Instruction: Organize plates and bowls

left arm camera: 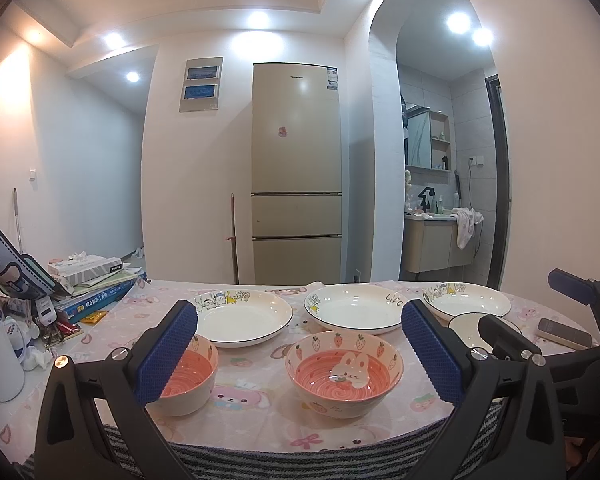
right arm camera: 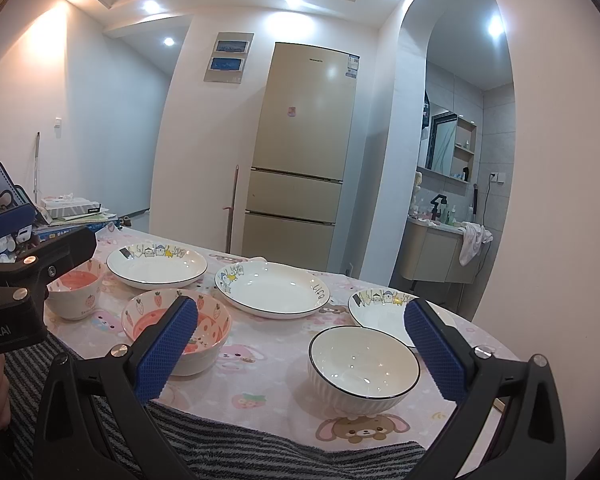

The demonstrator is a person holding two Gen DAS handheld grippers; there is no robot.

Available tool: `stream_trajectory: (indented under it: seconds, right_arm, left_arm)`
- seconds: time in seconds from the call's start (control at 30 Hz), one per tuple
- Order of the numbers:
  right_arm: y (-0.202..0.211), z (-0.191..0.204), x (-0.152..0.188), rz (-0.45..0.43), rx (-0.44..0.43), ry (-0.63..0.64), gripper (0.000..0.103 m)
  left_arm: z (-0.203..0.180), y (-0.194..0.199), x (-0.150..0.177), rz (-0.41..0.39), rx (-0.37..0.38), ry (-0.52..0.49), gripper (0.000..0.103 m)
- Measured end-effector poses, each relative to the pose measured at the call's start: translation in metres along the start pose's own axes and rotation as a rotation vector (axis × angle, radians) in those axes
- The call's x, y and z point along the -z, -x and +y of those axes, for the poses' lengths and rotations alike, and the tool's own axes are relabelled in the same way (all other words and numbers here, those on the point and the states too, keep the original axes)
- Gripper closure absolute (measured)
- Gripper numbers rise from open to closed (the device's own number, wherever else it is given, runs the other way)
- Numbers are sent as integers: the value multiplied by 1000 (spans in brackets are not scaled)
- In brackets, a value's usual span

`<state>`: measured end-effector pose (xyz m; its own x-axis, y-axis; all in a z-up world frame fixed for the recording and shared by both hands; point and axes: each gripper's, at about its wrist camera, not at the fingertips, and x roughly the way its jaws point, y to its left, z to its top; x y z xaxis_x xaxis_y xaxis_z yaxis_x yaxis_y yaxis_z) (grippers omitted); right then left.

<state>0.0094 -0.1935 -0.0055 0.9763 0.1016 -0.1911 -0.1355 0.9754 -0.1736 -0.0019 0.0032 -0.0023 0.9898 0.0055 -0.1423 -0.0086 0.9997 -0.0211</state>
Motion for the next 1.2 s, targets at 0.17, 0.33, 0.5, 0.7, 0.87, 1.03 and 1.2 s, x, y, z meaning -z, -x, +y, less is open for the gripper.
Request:
stream_trajectory:
  seconds: [0.17,0.33,0.5,0.7,0.87,1.03,1.2]
  right_arm:
    - [1,0,-1,-5,-1,2,0]
    - [4,0,-1,-14,1,4,0]
    - [8,-1,-1,-33,-12,2,0]
    - [9,1,-2,-38,-14,14,0]
    - [11,0,-3,-45,-11,5,0]
    - [14,0,-3,-57,-9,4,0]
    - [15,0,-2,-60,-4,3,0]
  left_arm:
    - [-1,0,0,2,0,2,0]
    - [-1,0,0,1,0,1,0]
    - [0,0,0,2,-1,3,0]
    - [-2,-1,-1,3,-1,-1,0]
    - [-2,-1,-1,2,-1,2,0]
    - [-2,-1,-1,3,-1,1,0]
    - [-2,-1,-1,4,-1,1,0]
